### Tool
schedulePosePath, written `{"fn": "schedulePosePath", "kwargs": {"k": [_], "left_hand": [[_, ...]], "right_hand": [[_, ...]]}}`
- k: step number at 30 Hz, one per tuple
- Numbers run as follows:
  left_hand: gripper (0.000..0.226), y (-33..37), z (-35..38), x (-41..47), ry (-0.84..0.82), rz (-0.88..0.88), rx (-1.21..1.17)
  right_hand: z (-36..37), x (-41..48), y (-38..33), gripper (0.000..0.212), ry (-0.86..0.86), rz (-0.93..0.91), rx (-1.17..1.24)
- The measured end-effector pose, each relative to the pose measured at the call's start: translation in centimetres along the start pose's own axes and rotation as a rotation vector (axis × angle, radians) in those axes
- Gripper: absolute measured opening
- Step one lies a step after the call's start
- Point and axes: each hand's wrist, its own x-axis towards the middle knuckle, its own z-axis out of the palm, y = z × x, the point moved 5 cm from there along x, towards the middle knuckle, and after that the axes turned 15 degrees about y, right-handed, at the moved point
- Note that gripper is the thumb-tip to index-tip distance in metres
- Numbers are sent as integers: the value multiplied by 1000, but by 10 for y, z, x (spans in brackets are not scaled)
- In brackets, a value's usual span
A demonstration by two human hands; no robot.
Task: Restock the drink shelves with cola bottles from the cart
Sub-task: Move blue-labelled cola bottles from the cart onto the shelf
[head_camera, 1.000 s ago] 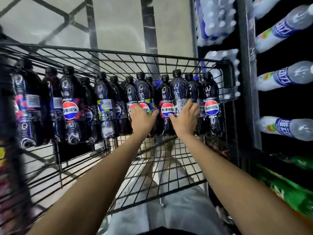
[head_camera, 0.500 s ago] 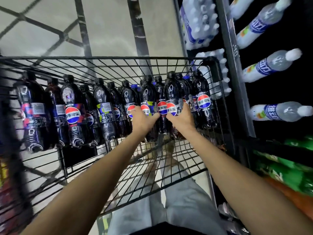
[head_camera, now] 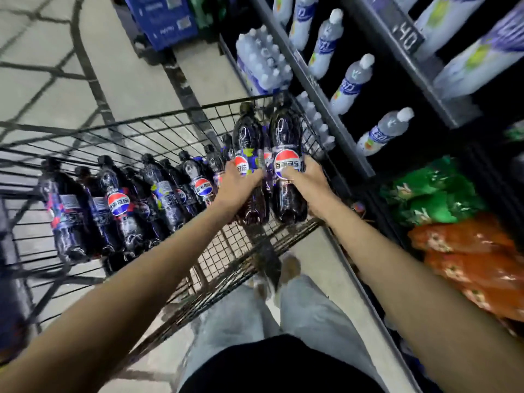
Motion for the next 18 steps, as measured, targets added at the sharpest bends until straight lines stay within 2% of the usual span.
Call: {"fn": "schedulePosePath", "kwargs": {"k": [3,7,10,12,16,18], "left_hand": [[69,21,14,-26,-70,97,36],[59,42,41,-71,-190,232,83],[55,49,71,-112,-283,285,121],[45,47,92,-144,-351,311,162],[54,30,137,-217,-477,328,202],[51,18,160,-259,-528,346,230]], "right_hand": [[-35,-20,-4,20,31,-3,101],[-90,-51,-1,54,90,-24,198],[-139,-77,16,54,166,-43,229],[-172,-98,36,55,222,-41,259],[-237,-154,89,49,335,-22,371],[-269,-187,118,42,389,-14,406]]}}
